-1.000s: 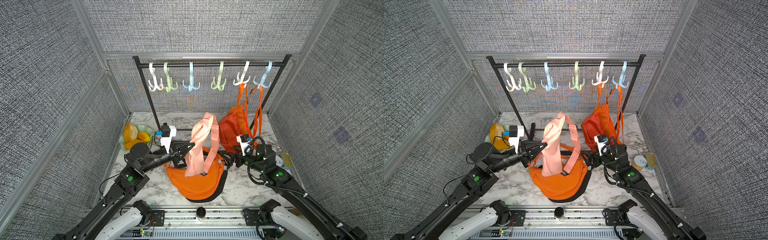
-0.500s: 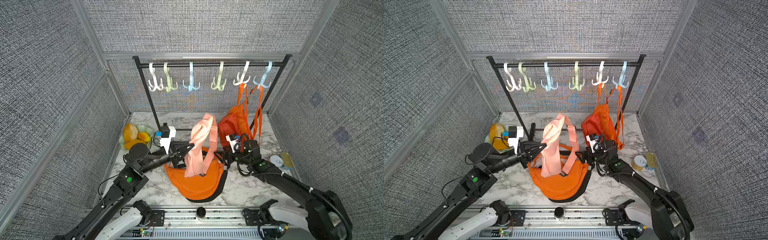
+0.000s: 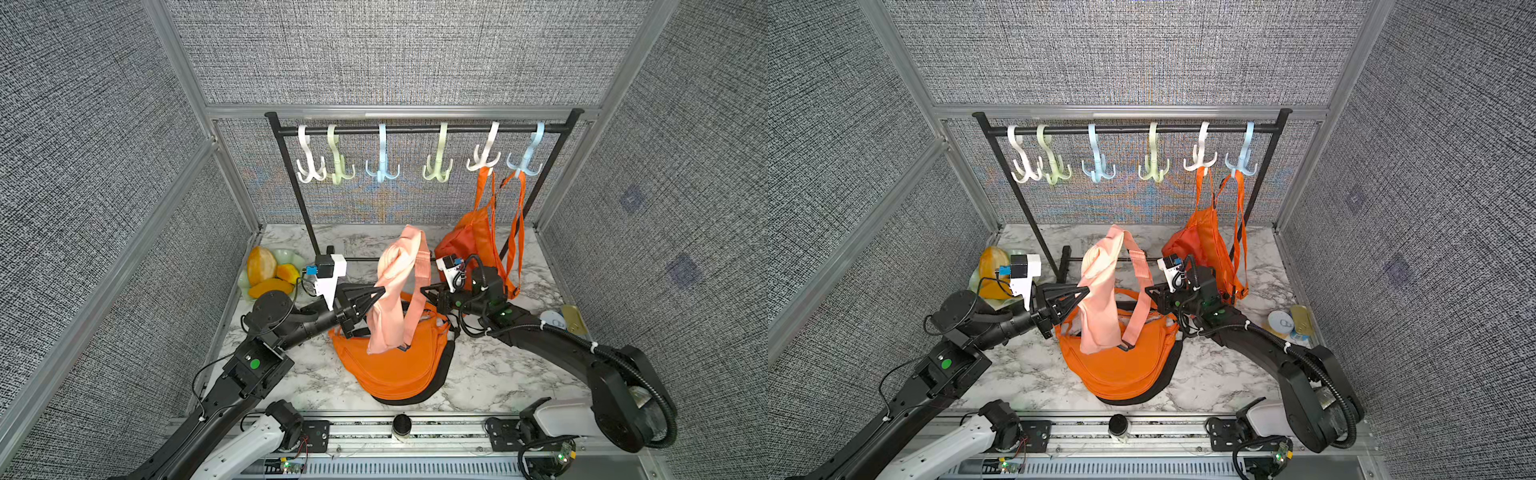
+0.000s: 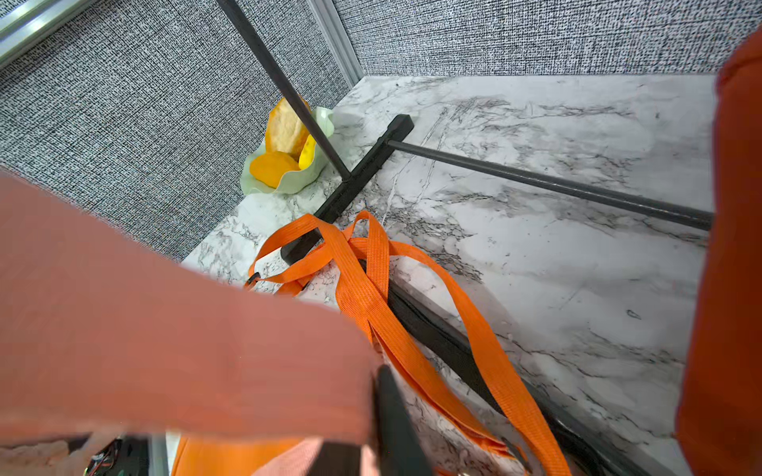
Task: Hang the bag on a hook
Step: Hang the bag on the hook.
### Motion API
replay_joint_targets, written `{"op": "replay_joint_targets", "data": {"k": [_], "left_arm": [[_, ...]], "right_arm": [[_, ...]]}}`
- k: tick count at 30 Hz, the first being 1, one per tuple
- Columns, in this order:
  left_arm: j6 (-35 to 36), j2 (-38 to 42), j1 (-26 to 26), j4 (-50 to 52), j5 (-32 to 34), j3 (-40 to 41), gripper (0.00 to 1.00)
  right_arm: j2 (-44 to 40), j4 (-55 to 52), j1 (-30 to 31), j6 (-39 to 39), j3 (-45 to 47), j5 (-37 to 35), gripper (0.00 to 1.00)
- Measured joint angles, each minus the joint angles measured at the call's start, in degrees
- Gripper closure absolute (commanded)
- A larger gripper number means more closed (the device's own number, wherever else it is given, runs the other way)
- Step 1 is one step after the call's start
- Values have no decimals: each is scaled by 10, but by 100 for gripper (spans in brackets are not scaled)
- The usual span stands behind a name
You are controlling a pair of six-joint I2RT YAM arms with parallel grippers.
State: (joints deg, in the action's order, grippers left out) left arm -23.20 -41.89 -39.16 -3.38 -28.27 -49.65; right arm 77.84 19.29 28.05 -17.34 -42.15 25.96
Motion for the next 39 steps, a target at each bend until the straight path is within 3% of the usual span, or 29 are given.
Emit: {"op": "replay_joint_targets", "data": {"k": [6, 13, 17, 22, 30, 39], "left_arm": [[-8, 30, 1, -13, 35, 36, 100], [-12, 96, 1, -95, 129, 130, 100], [-15, 88, 1, -148, 163, 181, 100], [-29, 39, 0, -198, 174, 187, 100], [-70, 15, -5, -296, 174, 204, 100], [-90, -26, -33, -335, 173, 185, 100]], "right_arm": [[-41, -47, 0, -20, -37, -78, 100], [-99, -185, 5, -4, -177, -220, 100], [-99, -245, 7, 13, -262, -277, 100], [-70, -313, 8, 45, -362, -332, 100], [-8, -388, 4, 91, -511, -361, 100], [86, -444, -11, 141, -672, -357, 100]]}}
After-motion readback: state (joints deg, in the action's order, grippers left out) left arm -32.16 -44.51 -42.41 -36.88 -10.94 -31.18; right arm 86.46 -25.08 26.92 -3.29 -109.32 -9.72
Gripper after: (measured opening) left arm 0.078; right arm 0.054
